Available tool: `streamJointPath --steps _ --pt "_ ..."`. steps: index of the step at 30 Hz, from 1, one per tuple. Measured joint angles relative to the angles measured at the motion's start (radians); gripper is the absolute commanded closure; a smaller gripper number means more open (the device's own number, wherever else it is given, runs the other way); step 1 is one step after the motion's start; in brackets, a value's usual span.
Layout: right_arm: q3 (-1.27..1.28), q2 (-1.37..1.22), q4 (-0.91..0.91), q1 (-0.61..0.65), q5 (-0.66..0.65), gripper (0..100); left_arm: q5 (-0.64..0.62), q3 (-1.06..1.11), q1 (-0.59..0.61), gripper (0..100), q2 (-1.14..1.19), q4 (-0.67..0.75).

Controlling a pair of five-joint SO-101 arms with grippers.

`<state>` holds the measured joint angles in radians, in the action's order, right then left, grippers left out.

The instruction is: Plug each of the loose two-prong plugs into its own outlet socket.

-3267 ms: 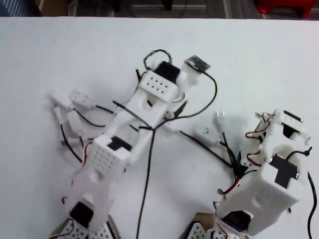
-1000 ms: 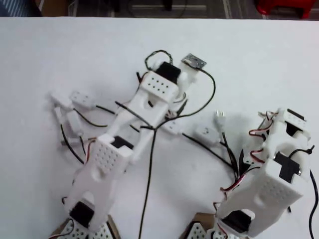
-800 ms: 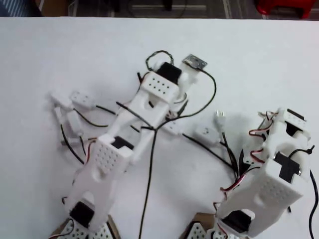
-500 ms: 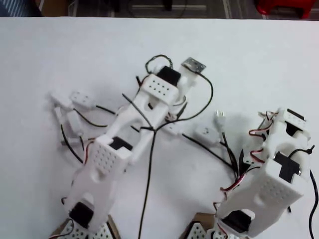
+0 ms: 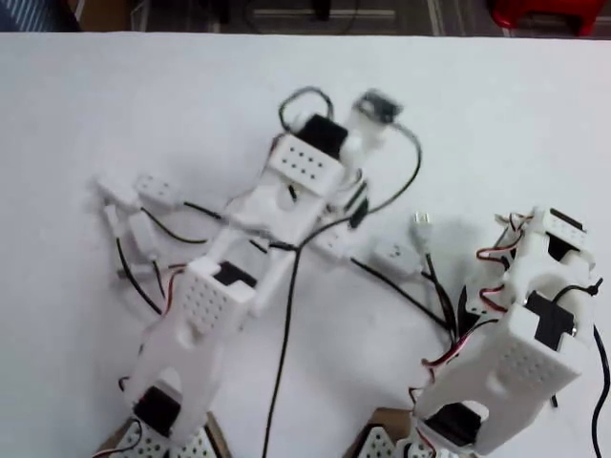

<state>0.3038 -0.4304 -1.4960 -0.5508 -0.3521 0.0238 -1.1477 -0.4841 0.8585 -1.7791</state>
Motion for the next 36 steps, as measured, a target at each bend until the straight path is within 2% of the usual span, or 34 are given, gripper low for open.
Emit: streamJointPath --steps 6,14,18,22,26,29,36 --pt "-0.003 0.000 0.000 0.000 0.000 68.4 0.000 -0.206 0.052 76 -0.052 -0.008" --pt "-0.110 0.012 -0.140 0.031 0.031 68.5 0.002 -0.226 0.199 76 -0.347 -0.008" --pt "-0.196 0.126 -0.196 0.060 0.058 68.6 0.002 -0.201 0.296 76 -0.494 -0.008" --pt "-0.247 0.241 -0.204 0.098 0.054 68.6 0.002 0.003 0.361 76 -0.715 -0.008" --pt "-0.324 0.342 -0.206 0.163 0.038 68.6 0.002 0.310 0.408 76 -0.974 0.000" --pt "-0.350 0.411 -0.206 0.238 0.008 68.6 0.002 0.546 0.491 76 -1.145 0.046" --pt "-0.354 0.453 -0.209 0.594 -0.132 68.4 0.003 1.062 0.675 76 -1.436 0.176"
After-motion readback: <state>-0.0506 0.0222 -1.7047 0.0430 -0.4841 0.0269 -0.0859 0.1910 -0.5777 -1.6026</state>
